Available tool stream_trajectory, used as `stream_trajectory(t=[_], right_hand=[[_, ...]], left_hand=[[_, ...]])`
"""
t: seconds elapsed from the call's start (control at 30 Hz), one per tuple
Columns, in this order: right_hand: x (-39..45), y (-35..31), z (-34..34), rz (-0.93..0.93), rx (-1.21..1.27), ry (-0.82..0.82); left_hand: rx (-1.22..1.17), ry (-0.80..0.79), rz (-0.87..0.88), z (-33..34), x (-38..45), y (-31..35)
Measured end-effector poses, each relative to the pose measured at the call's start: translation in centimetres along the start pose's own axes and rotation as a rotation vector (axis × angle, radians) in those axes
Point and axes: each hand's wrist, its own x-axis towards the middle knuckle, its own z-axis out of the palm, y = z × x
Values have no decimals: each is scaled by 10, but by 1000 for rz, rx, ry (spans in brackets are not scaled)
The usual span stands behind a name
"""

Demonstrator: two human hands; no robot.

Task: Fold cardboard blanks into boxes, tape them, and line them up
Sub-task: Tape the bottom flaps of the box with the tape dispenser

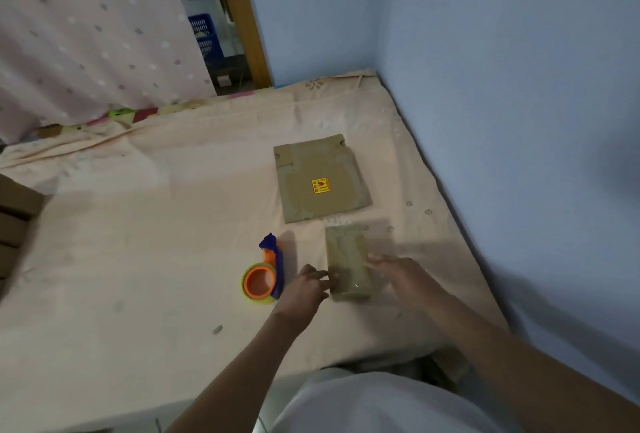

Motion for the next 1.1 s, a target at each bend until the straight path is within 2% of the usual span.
stream_trajectory(t=[0.1, 0.17, 0.27, 0.4, 0.47, 0.57, 0.63, 0.73, 0.87, 1.1], right_hand=[[-4, 7, 9, 2, -19, -67], [-5, 8, 10, -16, -84, -53], [-2, 11, 9, -48, -24, -23], [0, 14, 12, -70, 3, -68], [0, 18, 13, -69, 44, 13], [0, 18, 14, -114, -4, 1], [-3, 18, 12, -206, -55, 15], [0, 19, 15, -123, 20, -49], [-1, 18, 15, -73, 149, 35], [-6, 14, 18, -48, 131, 19]], left_hand=[[-41, 17, 17, 6, 1, 0], [-63, 25, 21, 8, 2, -3], [-111, 68, 45, 4, 4, -8], [-148, 83, 46, 1, 2, -6], [-160, 80, 47, 0, 3, -6], [-166, 70, 46, 1, 2, -7], [-169, 87, 31, 3, 1, -5], [-196, 104, 19, 5, -1, -5], [-205, 104, 30, 5, -1, -9], [-218, 140, 22, 18, -2, -13]])
